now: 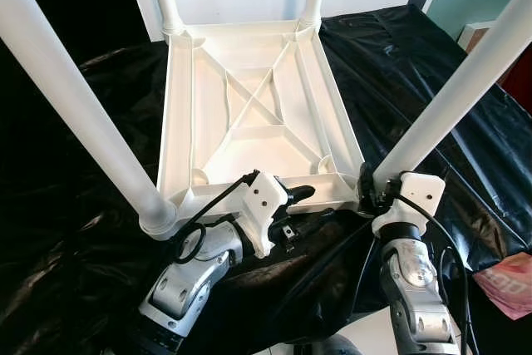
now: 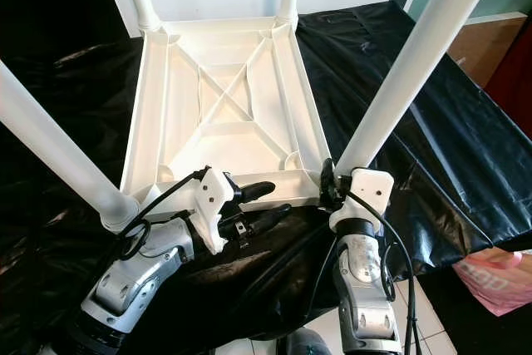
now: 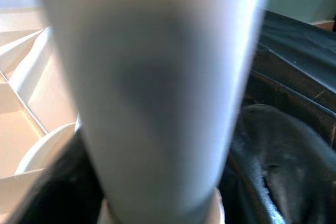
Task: Building children table
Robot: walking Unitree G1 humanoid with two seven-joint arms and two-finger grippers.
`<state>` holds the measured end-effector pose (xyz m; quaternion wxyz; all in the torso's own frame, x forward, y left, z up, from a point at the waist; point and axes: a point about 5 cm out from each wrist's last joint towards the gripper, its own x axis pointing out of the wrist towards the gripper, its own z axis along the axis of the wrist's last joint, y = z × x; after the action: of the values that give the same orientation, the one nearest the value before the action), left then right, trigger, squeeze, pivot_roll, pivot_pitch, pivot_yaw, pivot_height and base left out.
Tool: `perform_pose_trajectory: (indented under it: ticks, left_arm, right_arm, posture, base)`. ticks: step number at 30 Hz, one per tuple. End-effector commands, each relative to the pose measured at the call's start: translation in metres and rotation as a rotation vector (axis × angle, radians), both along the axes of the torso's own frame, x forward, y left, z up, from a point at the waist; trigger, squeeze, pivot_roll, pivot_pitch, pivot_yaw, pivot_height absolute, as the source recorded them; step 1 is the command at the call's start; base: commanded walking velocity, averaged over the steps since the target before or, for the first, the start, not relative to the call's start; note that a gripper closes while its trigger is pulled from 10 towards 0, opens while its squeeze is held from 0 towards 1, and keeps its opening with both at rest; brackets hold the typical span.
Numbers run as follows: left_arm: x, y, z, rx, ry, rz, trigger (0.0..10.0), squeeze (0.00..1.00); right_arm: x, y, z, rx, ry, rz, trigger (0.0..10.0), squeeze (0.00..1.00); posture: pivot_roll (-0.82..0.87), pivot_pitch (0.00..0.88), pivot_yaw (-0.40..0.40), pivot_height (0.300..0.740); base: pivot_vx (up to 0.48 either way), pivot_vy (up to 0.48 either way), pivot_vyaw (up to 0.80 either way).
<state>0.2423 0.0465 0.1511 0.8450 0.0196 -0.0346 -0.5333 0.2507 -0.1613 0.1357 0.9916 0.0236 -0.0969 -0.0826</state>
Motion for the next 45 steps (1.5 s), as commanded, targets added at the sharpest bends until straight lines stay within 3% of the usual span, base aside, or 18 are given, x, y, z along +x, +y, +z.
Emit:
perform_pose_trajectory:
  ticks: [1,6,7,18,24,25,26,27,28,29,36,37,38,45]
  left_arm:
    - [-0.005,-0.003,-0.001,0.009,0.002,-0.06,10.0,0.0]
    - [-0.005,-0.003,-0.001,0.01,0.003,-0.064,10.0,0.0]
    - [-0.005,-0.003,-0.001,0.011,0.003,-0.067,10.0,0.0]
    - [-0.004,-0.003,0.0,0.014,0.003,-0.083,10.0,0.0]
    - [-0.004,-0.003,0.0,0.014,0.0,-0.078,10.0,0.0]
    - [-0.004,-0.002,0.0,0.015,0.0,-0.076,10.0,0.0]
    - [-0.005,-0.002,0.0,0.015,-0.001,-0.075,10.0,0.0]
    - [-0.004,-0.002,0.0,0.015,-0.002,-0.073,10.0,0.0]
    - [-0.004,-0.002,0.0,0.015,-0.002,-0.073,10.0,0.0]
    - [-0.004,-0.002,0.0,0.014,-0.002,-0.072,10.0,0.0]
    - [-0.003,-0.001,0.001,0.013,-0.004,-0.064,10.0,0.0]
    - [-0.003,-0.001,0.001,0.012,-0.004,-0.064,10.0,0.0]
    - [-0.003,-0.001,0.001,0.013,-0.004,-0.064,10.0,0.0]
    - [-0.003,-0.001,0.001,0.013,-0.005,-0.068,10.0,0.0]
  right_arm:
    - [-0.003,-0.009,0.003,0.009,-0.02,0.014,10.0,1.0]
    - [-0.001,-0.02,0.01,-0.003,-0.035,0.136,10.0,1.0]
    - [-0.001,-0.022,0.012,-0.017,-0.029,0.202,10.0,0.02]
    - [0.005,-0.02,0.015,-0.173,0.012,0.59,10.0,0.0]
    - [0.011,-0.021,0.014,-0.216,0.044,0.705,9.8,0.0]
    - [0.012,-0.023,0.013,-0.227,0.052,0.72,4.2,0.0]
    - [0.012,-0.023,0.012,-0.235,0.057,0.729,4.2,0.0]
    - [0.013,-0.025,0.011,-0.235,0.064,0.727,1.0,0.0]
    - [0.013,-0.025,0.011,-0.235,0.064,0.727,1.0,0.0]
    - [0.013,-0.027,0.01,-0.237,0.072,0.73,0.0,0.0]
    - [0.013,-0.031,0.002,-0.223,0.099,0.735,0.0,0.0]
    - [0.013,-0.032,0.001,-0.219,0.105,0.731,0.7,0.0]
    - [0.013,-0.032,0.001,-0.218,0.11,0.724,10.0,0.0]
    - [0.011,-0.029,-0.001,-0.179,0.1,0.673,10.0,0.0]
  posture:
    - [-0.02,0.15,-0.043,0.74]
    - [-0.02,0.151,-0.036,0.74]
    - [-0.02,0.152,-0.035,0.74]
    - [-0.02,0.147,-0.025,0.74]
    - [-0.02,0.142,-0.028,0.74]
    - [-0.01,0.139,-0.031,0.74]
    - [-0.01,0.139,-0.031,0.74]
    - [-0.01,0.135,-0.033,0.74]
    - [-0.01,0.135,-0.033,0.74]
    - [-0.01,0.135,-0.035,0.74]
    - [-0.01,0.13,-0.036,0.74]
    - [-0.01,0.129,-0.034,0.74]
    - [-0.01,0.128,-0.034,0.74]
    - [-0.01,0.124,-0.032,0.74]
  base:
    - [0.0,0.0,0.0]
    - [0.0,0.0,0.0]
    - [0.0,0.0,0.0]
    - [0.0,0.0,0.0]
    - [0.0,0.0,0.0]
    - [0.0,0.0,0.0]
    - [0.0,0.0,0.0]
    - [0.0,0.0,0.0]
    - [0.0,0.0,0.0]
    - [0.0,0.0,0.0]
    - [0.0,0.0,0.0]
    - [0.0,0.0,0.0]
    - [0.0,0.0,0.0]
    - [0.0,0.0,0.0]
